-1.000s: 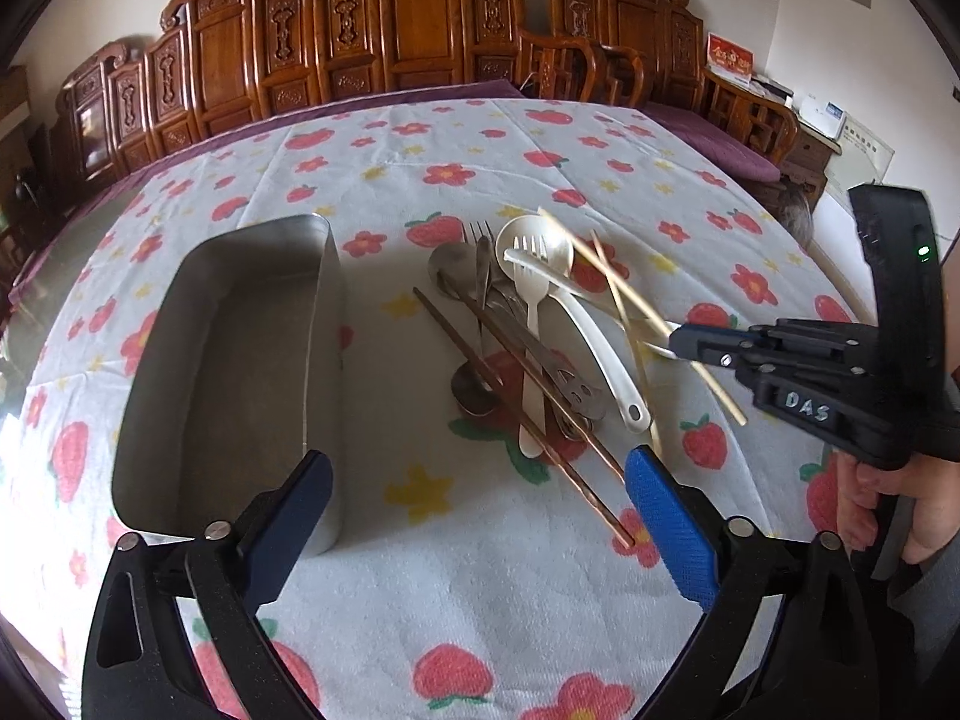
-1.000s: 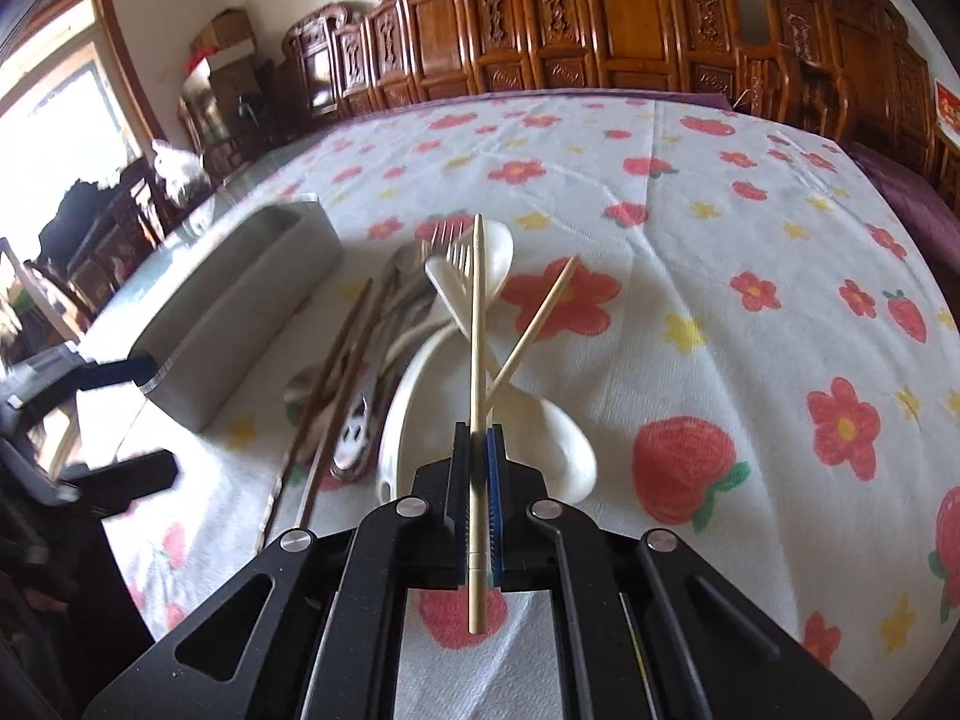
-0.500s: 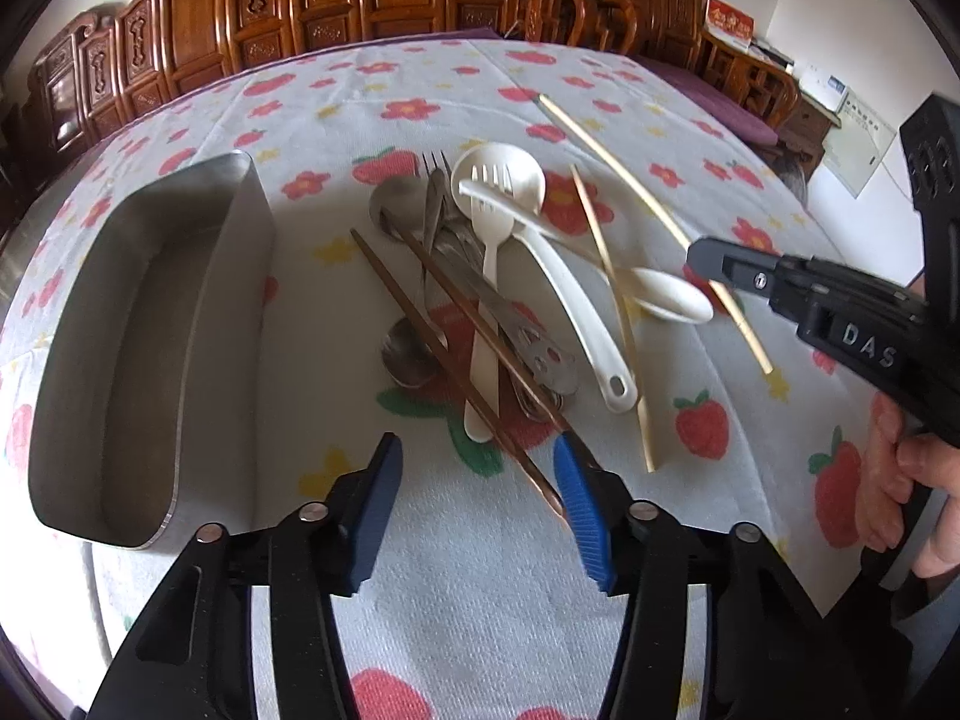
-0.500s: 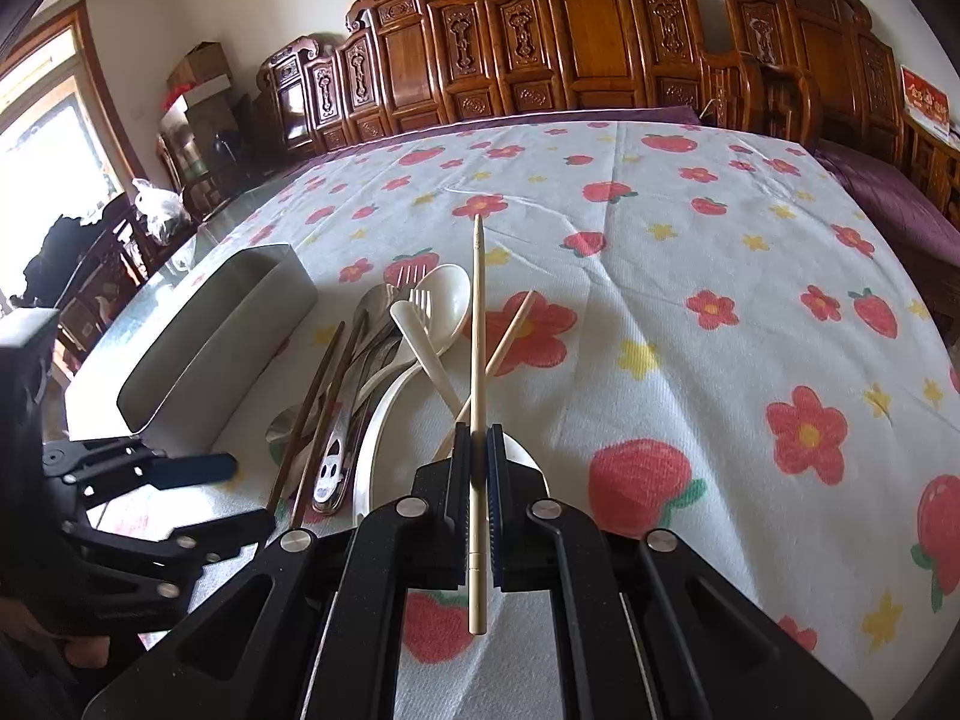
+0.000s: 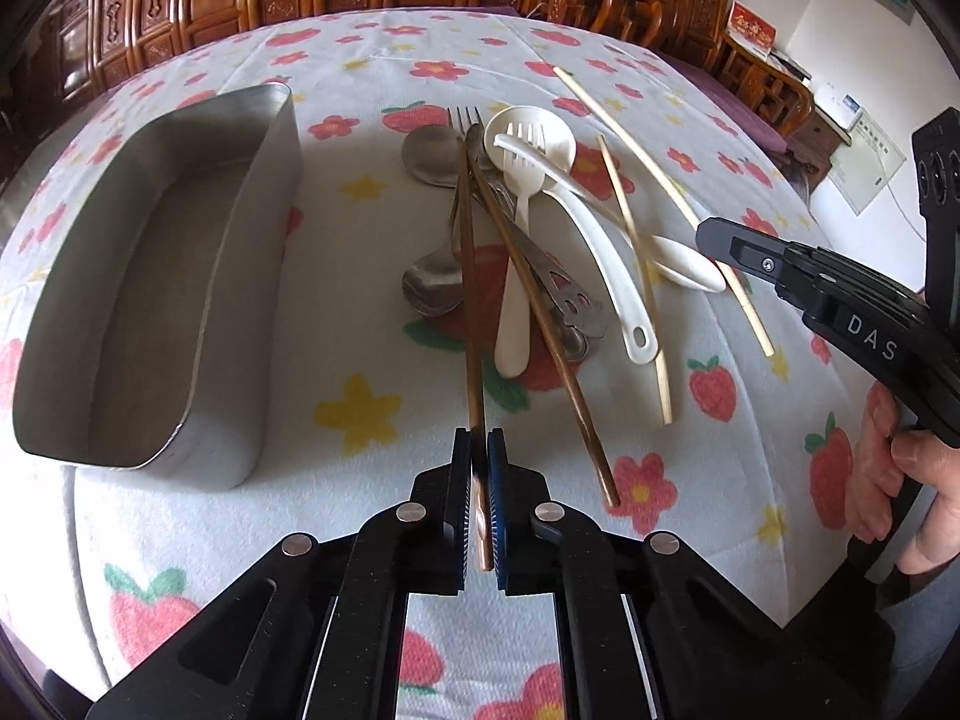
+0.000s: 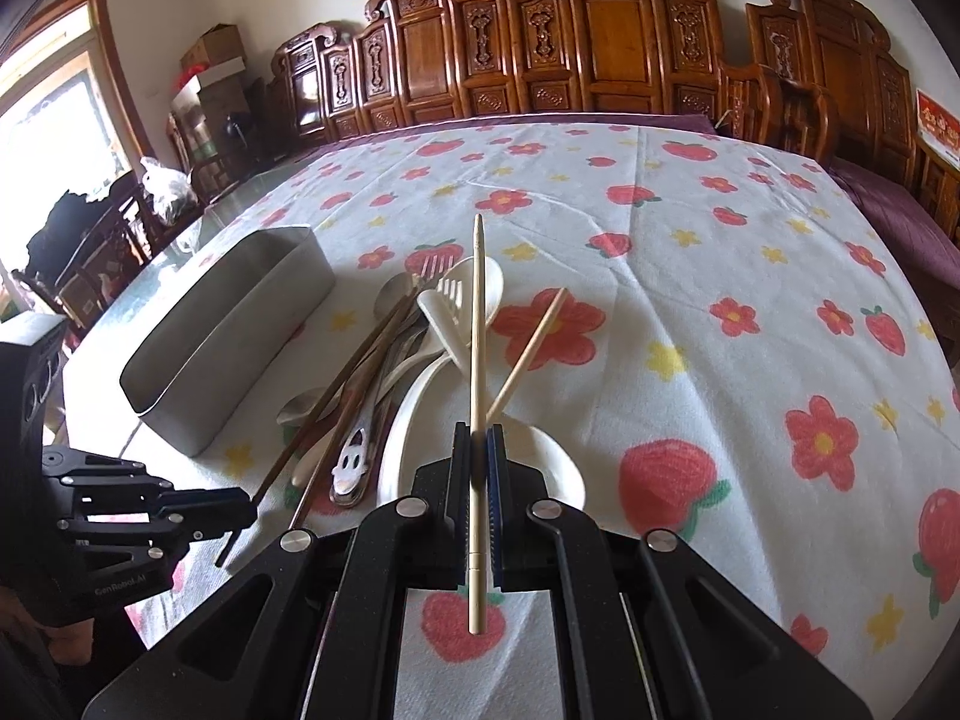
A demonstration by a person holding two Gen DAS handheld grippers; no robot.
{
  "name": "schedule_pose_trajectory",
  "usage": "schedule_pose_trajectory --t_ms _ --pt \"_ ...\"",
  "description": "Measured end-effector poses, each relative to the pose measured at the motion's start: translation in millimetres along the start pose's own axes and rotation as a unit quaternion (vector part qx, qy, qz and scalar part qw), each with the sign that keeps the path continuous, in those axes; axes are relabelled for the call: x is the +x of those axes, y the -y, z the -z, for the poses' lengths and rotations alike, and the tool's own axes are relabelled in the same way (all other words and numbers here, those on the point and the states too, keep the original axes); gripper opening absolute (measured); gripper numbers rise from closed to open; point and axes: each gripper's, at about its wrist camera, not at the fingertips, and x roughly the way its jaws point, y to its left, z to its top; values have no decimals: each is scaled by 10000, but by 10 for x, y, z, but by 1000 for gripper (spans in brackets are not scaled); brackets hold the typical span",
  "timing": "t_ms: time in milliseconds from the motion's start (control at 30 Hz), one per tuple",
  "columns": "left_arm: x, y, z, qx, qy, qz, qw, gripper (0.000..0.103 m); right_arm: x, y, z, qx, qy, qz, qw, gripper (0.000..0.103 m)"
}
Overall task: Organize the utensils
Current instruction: 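Grasp a brown chopstick from the pile with the left gripper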
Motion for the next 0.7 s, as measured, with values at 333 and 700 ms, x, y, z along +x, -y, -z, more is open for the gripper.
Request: schedule_pose_trajectory --t_ms 333,700 --pt "-408 68 59 437 478 -285 9975 4 -63 -187 21 -8 33 -67 10000 6" --pt "-794 -47 16 414 881 -397 9945 0 -143 -355 23 -42 124 -58 9999 6"
